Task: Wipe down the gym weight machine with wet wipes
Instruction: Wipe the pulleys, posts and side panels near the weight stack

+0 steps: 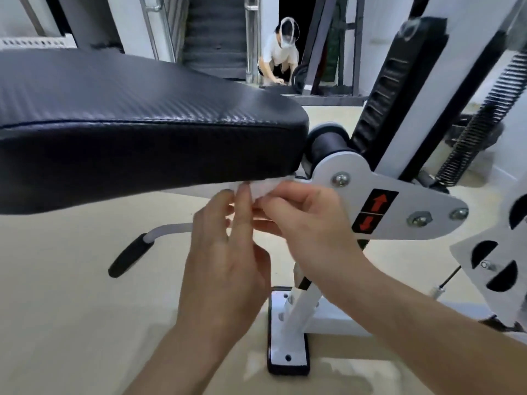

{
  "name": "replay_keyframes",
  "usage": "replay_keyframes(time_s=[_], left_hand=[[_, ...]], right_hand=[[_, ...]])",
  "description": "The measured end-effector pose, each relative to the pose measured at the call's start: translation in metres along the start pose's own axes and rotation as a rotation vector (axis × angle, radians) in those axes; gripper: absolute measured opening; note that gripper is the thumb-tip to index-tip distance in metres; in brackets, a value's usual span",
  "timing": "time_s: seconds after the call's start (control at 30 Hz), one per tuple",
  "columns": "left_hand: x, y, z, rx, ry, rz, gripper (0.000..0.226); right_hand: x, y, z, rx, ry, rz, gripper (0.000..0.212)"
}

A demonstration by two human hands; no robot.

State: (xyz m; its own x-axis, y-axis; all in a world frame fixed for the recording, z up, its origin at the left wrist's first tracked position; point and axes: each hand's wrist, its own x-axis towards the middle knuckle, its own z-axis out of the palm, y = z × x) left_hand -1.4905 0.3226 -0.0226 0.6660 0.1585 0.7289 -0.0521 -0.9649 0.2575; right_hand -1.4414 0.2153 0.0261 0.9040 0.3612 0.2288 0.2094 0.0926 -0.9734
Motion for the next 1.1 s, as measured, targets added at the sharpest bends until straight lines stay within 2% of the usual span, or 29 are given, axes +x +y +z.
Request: replay_keyframes(time_s=[0.07,0.17,0.3,0.43,0.5,0.6,0.7,0.8,0.87,0.9,1.0,1.1], left_hand=[[0.001,-0.006,-0.004,0.041,0.000,-0.051,0.076],[-0.004,-0.001,-0.005,0.126,-0.059,-0.032,0.079],[-0.009,0.024,-0.004,0.232,-0.173,0.143,0.069],[0.004,0.042,0.000,0.184,-0.143,0.239,0.045],[0.017,0.049,0.002,0.105,-0.093,0.278,0.027],[0.039,0.065,0.005,0.141,-0.095,0.330,0.008],[0.053,0.091,0.010,0.164,-0.075,0.420,0.010],[0.070,0.110,0.013,0.141,0.009,0.439,0.007],[0.082,0.113,0.015,0.162,0.048,0.458,0.007],[0.088,0.114,0.014,0.174,0.064,0.453,0.008],[0.098,0.117,0.011,0.182,0.087,0.413,0.010],[0.093,0.120,0.011,0.066,0.029,0.399,0.003]], right_hand=[[0.007,0.001,0.011,-0.069,-0.021,-0.029,0.024],[0.001,0.008,0.002,-0.100,-0.104,0.003,0.023],[-0.019,0.003,-0.039,0.022,-0.103,0.024,0.028],[-0.021,0.006,-0.068,0.056,0.054,-0.007,0.022],[-0.021,0.007,-0.074,0.022,0.082,-0.039,0.018],[-0.024,0.009,-0.086,-0.082,0.192,-0.146,0.021],[-0.026,0.007,-0.105,-0.147,0.356,-0.242,0.027],[-0.016,-0.004,-0.119,-0.367,0.520,-0.444,0.031],[-0.004,-0.009,-0.123,-0.566,0.599,-0.635,0.017],[0.000,-0.008,-0.124,-0.652,0.593,-0.710,0.010],[-0.003,0.005,-0.125,-0.873,0.472,-0.812,0.020],[-0.005,0.012,-0.137,-1.003,0.410,-0.870,0.021]])
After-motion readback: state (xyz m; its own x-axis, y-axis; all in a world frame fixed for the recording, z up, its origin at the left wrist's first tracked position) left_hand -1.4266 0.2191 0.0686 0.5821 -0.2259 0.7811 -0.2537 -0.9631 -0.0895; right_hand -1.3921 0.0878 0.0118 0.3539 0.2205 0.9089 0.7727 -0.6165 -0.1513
